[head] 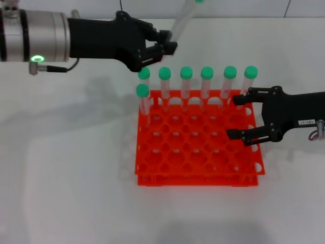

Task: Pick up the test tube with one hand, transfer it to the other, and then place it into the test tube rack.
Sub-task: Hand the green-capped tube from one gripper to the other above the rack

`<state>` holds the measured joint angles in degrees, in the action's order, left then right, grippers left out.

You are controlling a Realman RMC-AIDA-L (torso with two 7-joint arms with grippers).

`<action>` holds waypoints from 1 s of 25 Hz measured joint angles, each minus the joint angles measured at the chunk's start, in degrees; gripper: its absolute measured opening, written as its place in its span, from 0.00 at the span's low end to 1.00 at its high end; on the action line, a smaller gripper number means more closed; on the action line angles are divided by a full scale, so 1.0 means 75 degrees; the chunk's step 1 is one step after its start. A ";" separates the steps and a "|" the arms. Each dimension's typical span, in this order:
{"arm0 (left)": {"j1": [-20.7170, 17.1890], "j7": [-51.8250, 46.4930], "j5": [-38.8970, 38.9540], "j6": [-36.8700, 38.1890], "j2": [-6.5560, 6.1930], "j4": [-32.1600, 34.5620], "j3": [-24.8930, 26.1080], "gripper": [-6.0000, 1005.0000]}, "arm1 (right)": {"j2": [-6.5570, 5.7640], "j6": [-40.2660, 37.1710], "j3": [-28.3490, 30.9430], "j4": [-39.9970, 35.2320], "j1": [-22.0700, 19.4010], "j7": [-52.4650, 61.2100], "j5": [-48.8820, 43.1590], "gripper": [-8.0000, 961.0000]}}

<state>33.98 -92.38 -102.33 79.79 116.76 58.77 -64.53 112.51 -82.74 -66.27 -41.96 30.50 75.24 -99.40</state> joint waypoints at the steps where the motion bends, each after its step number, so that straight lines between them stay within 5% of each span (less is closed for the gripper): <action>1: 0.0139 0.0000 -0.0006 0.0063 -0.0045 -0.0219 0.0000 0.20 | 0.0002 -0.0003 0.0000 -0.0004 0.0000 0.0000 0.0000 0.91; 8: 0.0743 0.0499 -0.0124 0.0578 -0.0262 -0.1401 -0.0010 0.20 | 0.0024 0.0012 0.0000 -0.0024 0.0000 0.0001 0.0000 0.91; 25: 0.0830 0.0984 -0.0589 0.0815 -0.0113 -0.1720 -0.0078 0.20 | -0.0008 0.0047 0.0063 -0.0043 -0.0019 0.0153 0.0056 0.91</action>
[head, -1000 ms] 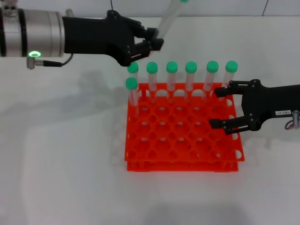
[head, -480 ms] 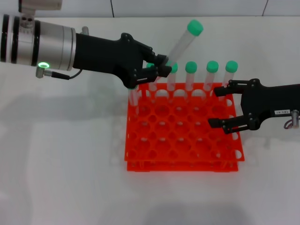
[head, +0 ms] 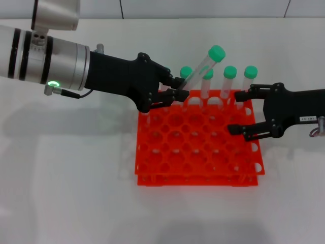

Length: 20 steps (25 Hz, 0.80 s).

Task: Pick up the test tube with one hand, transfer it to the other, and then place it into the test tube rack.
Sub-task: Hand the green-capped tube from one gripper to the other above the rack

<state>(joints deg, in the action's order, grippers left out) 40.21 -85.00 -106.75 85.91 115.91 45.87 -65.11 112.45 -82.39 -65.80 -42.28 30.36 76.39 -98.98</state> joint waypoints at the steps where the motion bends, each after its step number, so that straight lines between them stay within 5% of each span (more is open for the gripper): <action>1: -0.0005 0.0020 -0.0003 -0.0004 0.0006 0.0000 0.0000 0.20 | -0.0001 -0.0011 0.0066 0.0000 -0.0009 0.0036 0.0001 0.91; 7: -0.0013 0.0076 -0.0095 -0.0033 0.0023 -0.0006 -0.0001 0.20 | 0.0000 -0.0149 0.0463 -0.0019 -0.0059 0.0223 0.0016 0.91; 20: -0.0002 0.0209 -0.0209 -0.0084 0.0060 -0.0011 0.0033 0.20 | 0.0353 -0.0319 0.1332 0.0056 -0.0118 0.0337 0.0122 0.91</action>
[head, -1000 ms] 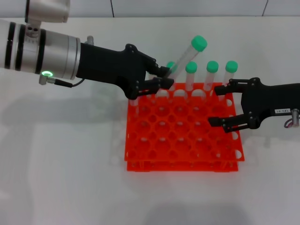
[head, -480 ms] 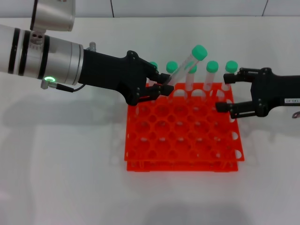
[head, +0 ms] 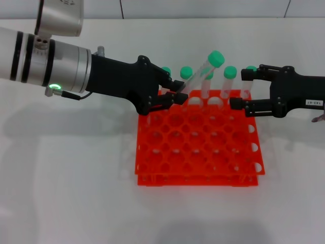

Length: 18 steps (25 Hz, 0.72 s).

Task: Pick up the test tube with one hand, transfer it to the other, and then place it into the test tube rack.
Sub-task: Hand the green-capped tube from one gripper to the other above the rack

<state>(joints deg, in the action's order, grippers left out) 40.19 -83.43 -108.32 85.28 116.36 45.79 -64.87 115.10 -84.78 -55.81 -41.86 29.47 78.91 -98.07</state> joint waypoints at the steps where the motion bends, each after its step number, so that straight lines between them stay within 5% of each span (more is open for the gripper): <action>1: 0.0002 0.0012 -0.0009 0.0000 0.0002 0.0000 -0.0008 0.20 | 0.0007 -0.0005 -0.0011 0.0022 -0.0006 -0.0010 0.0055 0.91; 18: -0.0139 0.0839 -0.0049 -0.0134 0.0085 -0.0290 0.0206 0.20 | -0.0012 -0.0285 0.0033 0.0239 -0.0279 -0.0185 0.0927 0.91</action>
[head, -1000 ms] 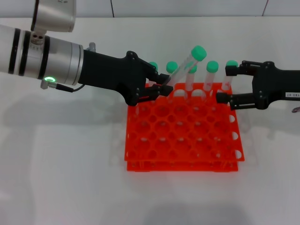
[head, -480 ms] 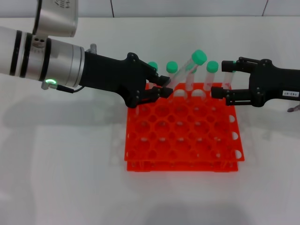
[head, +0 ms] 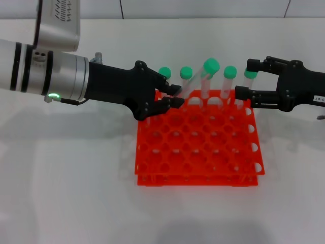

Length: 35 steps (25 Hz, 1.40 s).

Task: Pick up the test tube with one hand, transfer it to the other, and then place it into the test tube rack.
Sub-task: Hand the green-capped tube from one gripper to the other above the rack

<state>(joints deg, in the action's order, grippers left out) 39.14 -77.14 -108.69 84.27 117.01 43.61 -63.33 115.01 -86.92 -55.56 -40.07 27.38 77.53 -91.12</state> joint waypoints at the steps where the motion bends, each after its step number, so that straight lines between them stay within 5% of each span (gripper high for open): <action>1: 0.0000 0.0009 -0.0005 -0.0060 0.0000 -0.0012 0.0008 0.20 | 0.0000 0.0000 0.0000 0.0000 0.0000 0.0000 0.0000 0.91; 35: 0.0514 -0.0147 -0.0035 -0.0671 0.0096 -0.0414 -0.0052 0.23 | 0.0163 -0.0176 -0.0599 0.2810 0.0648 -0.2247 0.2791 0.90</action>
<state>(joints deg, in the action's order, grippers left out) 43.00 -78.24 -108.95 79.24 117.73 40.51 -63.72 116.23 -88.24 -60.05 -18.99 32.24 60.67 -70.18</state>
